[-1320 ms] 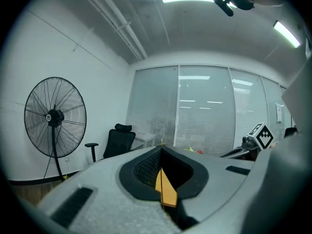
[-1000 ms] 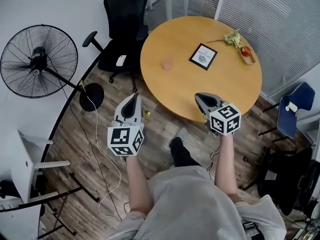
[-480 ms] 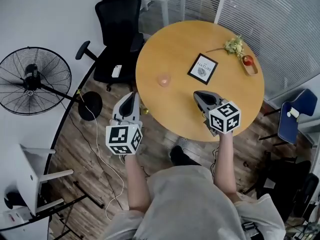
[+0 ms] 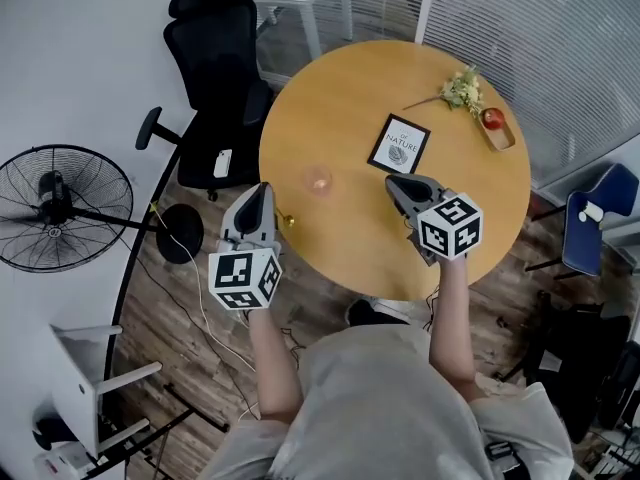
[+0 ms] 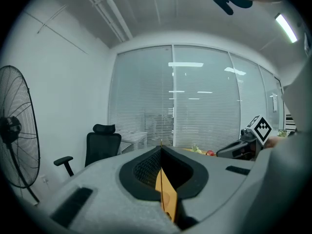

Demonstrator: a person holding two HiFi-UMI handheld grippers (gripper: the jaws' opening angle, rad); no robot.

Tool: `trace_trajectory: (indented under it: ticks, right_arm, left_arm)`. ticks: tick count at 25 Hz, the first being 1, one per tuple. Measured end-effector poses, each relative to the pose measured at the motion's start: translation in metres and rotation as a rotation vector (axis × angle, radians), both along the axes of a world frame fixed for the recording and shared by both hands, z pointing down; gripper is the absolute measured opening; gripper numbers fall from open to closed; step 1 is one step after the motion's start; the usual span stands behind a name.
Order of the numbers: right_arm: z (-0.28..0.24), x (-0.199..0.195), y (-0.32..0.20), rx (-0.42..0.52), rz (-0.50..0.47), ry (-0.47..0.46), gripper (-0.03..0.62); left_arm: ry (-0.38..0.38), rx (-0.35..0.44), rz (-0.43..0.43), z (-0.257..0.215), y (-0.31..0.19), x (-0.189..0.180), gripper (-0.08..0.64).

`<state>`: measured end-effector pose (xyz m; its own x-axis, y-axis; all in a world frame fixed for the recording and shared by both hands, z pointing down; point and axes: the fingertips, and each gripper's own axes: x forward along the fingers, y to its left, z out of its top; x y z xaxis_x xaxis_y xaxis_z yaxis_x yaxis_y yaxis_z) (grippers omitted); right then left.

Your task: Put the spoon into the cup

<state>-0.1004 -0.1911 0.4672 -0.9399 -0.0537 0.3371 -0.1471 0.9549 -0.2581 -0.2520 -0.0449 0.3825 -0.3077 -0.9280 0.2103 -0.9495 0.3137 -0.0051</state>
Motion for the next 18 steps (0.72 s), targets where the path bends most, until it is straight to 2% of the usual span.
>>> trace_trajectory:
  ticks: [6,12,18]
  right_arm:
    - [0.006,-0.004,-0.013,-0.013,0.018,-0.041,-0.003]
    - [0.030,-0.014,0.002,-0.046,-0.015,0.011,-0.005]
    - [0.017,-0.030,-0.005,-0.043,0.011,-0.039,-0.003]
  left_arm:
    - [0.012,0.008,0.006,0.019,-0.015,-0.006,0.006]
    - [0.025,-0.017,-0.001,0.031,-0.015,-0.020,0.008]
    - [0.000,-0.025,0.073,0.028,-0.045,-0.026,0.007]
